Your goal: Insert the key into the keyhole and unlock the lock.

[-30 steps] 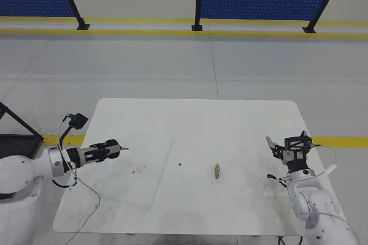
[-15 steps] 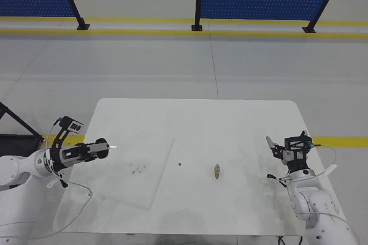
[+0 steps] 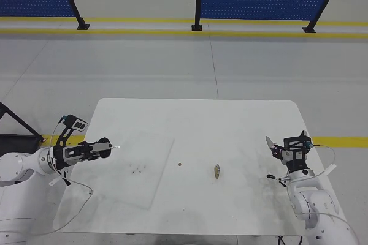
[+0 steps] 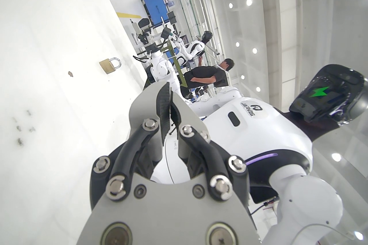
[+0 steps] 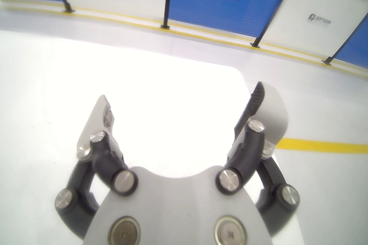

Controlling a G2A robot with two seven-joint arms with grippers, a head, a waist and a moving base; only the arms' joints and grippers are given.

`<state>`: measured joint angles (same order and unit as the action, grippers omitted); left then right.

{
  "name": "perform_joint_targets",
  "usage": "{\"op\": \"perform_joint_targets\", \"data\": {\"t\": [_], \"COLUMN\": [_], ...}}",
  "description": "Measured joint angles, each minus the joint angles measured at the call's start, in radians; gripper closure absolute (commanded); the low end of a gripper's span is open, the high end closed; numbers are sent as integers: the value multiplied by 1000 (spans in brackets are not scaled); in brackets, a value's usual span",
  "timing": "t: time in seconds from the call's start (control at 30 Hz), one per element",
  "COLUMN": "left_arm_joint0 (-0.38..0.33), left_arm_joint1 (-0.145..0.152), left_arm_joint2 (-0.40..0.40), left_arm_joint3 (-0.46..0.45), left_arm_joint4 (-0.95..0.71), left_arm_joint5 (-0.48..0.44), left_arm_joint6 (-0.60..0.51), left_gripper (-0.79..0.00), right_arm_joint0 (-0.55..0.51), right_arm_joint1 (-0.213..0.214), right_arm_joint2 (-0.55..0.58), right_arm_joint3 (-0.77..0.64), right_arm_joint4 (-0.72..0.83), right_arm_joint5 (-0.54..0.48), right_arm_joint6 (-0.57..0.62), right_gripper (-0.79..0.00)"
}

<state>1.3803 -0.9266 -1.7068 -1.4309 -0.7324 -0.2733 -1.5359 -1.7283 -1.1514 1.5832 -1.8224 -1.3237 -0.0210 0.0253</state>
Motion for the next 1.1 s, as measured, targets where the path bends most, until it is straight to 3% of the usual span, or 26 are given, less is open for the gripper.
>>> {"op": "perform_joint_targets", "data": {"t": [0.3, 0.47, 0.63, 0.8, 0.97, 1.1], "left_arm_joint0": [0, 0, 0, 0, 0, 0], "left_arm_joint1": [0, 0, 0, 0, 0, 0], "left_arm_joint2": [0, 0, 0, 0, 0, 0], "left_arm_joint3": [0, 0, 0, 0, 0, 0], "left_arm_joint4": [0, 0, 0, 0, 0, 0], "left_arm_joint5": [0, 0, 0, 0, 0, 0], "left_arm_joint6": [0, 0, 0, 0, 0, 0], "left_gripper": [0, 0, 0, 0, 0, 0], "right_arm_joint0": [44, 74, 127, 194, 257, 258], "right_arm_joint1": [-11, -18, -24, -33, -46, -46], "right_arm_joint2": [-117, -184, -235, -289, -316, -316], "right_arm_joint3": [-203, -286, -340, -342, -312, -312], "right_arm_joint4": [-1, -7, -54, 1, 52, 72], "right_arm_joint5": [29, 67, 115, 147, 237, 239], "right_arm_joint6": [317, 554, 821, 1035, 1129, 1130], "right_gripper": [-785, -785, -785, -785, -785, -785]}}
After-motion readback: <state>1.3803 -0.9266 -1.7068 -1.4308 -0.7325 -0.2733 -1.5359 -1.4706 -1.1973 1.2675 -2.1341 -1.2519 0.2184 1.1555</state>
